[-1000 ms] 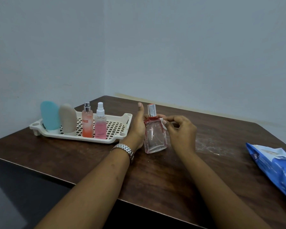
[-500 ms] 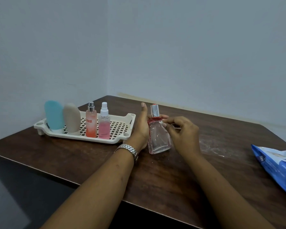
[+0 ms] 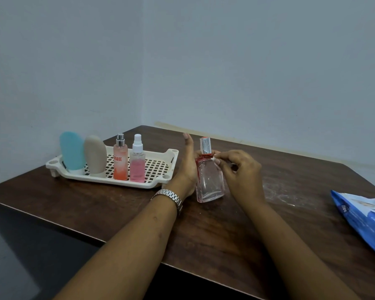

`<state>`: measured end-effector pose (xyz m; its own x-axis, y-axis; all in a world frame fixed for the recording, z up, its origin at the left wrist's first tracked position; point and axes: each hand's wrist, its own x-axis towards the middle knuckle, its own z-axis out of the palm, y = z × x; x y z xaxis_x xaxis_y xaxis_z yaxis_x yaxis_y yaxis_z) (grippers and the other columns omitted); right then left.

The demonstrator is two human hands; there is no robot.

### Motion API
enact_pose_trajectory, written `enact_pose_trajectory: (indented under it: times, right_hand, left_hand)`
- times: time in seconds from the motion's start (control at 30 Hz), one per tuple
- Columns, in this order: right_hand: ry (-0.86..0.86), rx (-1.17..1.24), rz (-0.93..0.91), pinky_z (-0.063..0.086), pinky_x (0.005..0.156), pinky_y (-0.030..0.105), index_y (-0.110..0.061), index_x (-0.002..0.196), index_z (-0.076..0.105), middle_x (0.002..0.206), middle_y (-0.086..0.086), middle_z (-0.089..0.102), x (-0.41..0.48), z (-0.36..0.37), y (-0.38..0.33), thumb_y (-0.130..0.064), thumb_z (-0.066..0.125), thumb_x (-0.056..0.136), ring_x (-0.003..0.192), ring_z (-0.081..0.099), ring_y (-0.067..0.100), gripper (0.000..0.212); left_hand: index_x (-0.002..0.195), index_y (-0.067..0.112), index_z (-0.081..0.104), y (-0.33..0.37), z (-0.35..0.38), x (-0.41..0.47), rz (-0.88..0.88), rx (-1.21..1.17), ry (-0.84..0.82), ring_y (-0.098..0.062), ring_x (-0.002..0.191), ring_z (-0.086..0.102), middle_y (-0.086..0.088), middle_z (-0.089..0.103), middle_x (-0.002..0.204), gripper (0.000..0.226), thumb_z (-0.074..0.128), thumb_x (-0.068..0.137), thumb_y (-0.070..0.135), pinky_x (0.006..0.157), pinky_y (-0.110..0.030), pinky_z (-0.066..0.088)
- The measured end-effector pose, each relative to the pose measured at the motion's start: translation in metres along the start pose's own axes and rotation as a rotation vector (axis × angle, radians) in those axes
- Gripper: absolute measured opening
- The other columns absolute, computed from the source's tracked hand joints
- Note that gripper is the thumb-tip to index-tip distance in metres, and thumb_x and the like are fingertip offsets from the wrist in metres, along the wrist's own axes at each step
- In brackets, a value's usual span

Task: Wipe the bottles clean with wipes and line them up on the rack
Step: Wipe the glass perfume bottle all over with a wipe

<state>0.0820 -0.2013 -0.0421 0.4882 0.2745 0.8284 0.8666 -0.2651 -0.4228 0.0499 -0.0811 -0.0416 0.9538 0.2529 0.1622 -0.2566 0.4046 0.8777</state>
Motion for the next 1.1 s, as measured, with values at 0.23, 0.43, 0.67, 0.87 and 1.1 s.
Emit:
enact_pose_trajectory:
  times: [0.23, 0.43, 0.67, 0.87, 1.1]
  right_hand:
    - [-0.044, -0.022, -0.127, 0.051, 0.074, 0.020, -0.012, 0.094, 0.074, 0.092, 0.001, 0.069, -0.003, 0.006, -0.014, -0.016, 0.069, 0.083, 0.084, 0.062, 0.009, 0.012]
    - [-0.042, -0.120, -0.174, 0.054, 0.073, 0.031, -0.009, 0.094, 0.073, 0.091, 0.004, 0.068, -0.001, 0.004, -0.013, -0.013, 0.068, 0.085, 0.083, 0.062, 0.016, 0.012]
    - [-0.092, -0.179, -0.292, 0.037, 0.077, 0.014, -0.008, 0.093, 0.074, 0.092, 0.004, 0.067, -0.002, 0.008, -0.022, -0.003, 0.068, 0.082, 0.086, 0.055, 0.014, 0.015]
    - [-0.232, -0.238, -0.375, 0.043, 0.076, 0.019, -0.012, 0.092, 0.074, 0.095, 0.000, 0.067, -0.004, -0.001, -0.015, -0.006, 0.068, 0.082, 0.092, 0.056, 0.016, 0.013]
    - [-0.077, -0.197, -0.308, 0.041, 0.076, 0.016, -0.008, 0.091, 0.073, 0.093, 0.004, 0.067, 0.003, 0.004, -0.014, -0.001, 0.064, 0.082, 0.086, 0.059, 0.018, 0.015]
  left_hand:
    - [0.068, 0.012, 0.069, -0.002, -0.005, 0.002, 0.013, 0.096, 0.068, -0.021, 0.069, 0.068, -0.008, 0.069, 0.066, 0.092, 0.009, 0.082, 0.079, 0.075, -0.035, 0.056]
    - [0.069, 0.013, 0.067, -0.004, -0.005, 0.003, 0.013, 0.126, 0.081, -0.022, 0.074, 0.066, -0.006, 0.068, 0.065, 0.089, 0.010, 0.081, 0.081, 0.090, -0.042, 0.051]
    - [0.061, 0.013, 0.055, -0.002, -0.004, 0.005, 0.006, 0.118, 0.107, -0.018, 0.063, 0.057, -0.003, 0.056, 0.055, 0.083, 0.011, 0.081, 0.081, 0.067, -0.029, 0.047]
    - [0.040, 0.019, 0.065, -0.002, -0.006, 0.007, -0.005, 0.099, 0.070, -0.011, 0.052, 0.061, 0.002, 0.060, 0.049, 0.095, 0.005, 0.084, 0.078, 0.059, -0.025, 0.048]
    - [0.072, 0.012, 0.062, -0.003, -0.006, 0.006, -0.032, 0.093, 0.082, -0.020, 0.066, 0.063, -0.005, 0.064, 0.061, 0.088, 0.010, 0.080, 0.082, 0.068, -0.031, 0.051]
